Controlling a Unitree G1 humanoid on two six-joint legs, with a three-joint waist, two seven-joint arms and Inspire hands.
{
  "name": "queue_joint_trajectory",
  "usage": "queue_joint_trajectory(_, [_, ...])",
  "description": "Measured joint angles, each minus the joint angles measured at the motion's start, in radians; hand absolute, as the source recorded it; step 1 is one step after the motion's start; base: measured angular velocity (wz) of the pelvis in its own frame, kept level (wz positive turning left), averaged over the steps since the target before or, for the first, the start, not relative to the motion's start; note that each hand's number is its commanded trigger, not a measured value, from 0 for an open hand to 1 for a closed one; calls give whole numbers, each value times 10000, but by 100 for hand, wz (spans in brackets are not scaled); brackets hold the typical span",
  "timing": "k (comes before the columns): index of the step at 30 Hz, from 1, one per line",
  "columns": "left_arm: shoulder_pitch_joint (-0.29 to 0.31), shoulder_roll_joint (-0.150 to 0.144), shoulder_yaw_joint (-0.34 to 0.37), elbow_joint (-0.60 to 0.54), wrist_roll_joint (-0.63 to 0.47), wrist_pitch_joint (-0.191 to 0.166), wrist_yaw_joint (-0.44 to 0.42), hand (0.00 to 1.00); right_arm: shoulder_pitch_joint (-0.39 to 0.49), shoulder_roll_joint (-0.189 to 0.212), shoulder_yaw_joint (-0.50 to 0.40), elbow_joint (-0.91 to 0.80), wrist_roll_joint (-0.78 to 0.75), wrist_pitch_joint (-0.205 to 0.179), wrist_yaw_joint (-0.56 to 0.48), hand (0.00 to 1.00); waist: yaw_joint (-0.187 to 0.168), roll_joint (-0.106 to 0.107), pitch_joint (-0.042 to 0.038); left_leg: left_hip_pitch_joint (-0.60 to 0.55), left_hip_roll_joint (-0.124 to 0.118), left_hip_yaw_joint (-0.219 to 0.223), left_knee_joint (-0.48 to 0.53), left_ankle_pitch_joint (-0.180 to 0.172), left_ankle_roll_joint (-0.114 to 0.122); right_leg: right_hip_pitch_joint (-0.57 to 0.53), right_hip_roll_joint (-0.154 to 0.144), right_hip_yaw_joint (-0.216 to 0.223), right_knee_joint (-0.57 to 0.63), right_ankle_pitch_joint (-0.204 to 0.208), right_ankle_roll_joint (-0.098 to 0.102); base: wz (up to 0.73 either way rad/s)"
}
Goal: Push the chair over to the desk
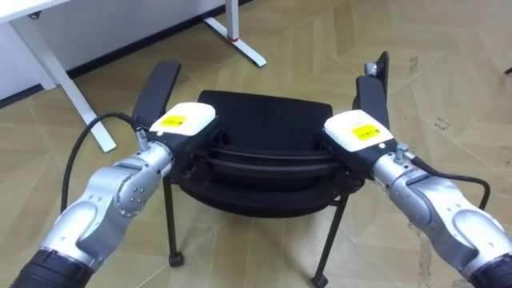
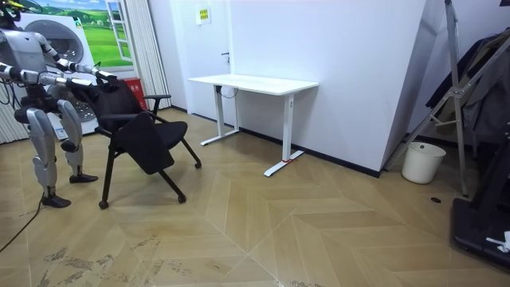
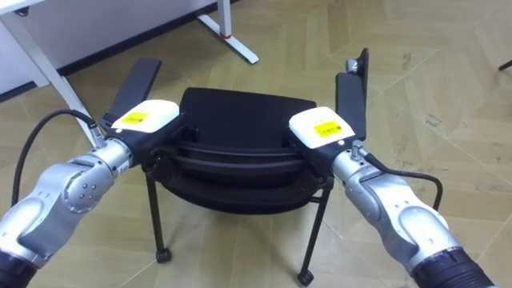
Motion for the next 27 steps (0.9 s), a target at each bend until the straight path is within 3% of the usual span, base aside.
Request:
queue_joint_trajectory(23, [-3,115,-45,41,-117,-173,20,100,89,-103,29,364,-147,-526,-819,100,-218,-49,31,82,9,133,-20,0,0,131,-13,-11,18,0,0,2])
queue_joint_trajectory(25, [15,112,-90,75,-139,-187,36,100,160,-103,29,375,-147,-528,-860,100,-189,-39,44,199,30,118,-30,0,0,158,-13,-18,125,-2,-1,-4])
queue_joint_trajectory(27, [20,81,-139,205,-129,-275,80,100,160,-89,26,587,-145,-680,-891,100,-188,-39,119,368,87,-40,33,0,0,-59,-62,-50,835,-159,-152,0])
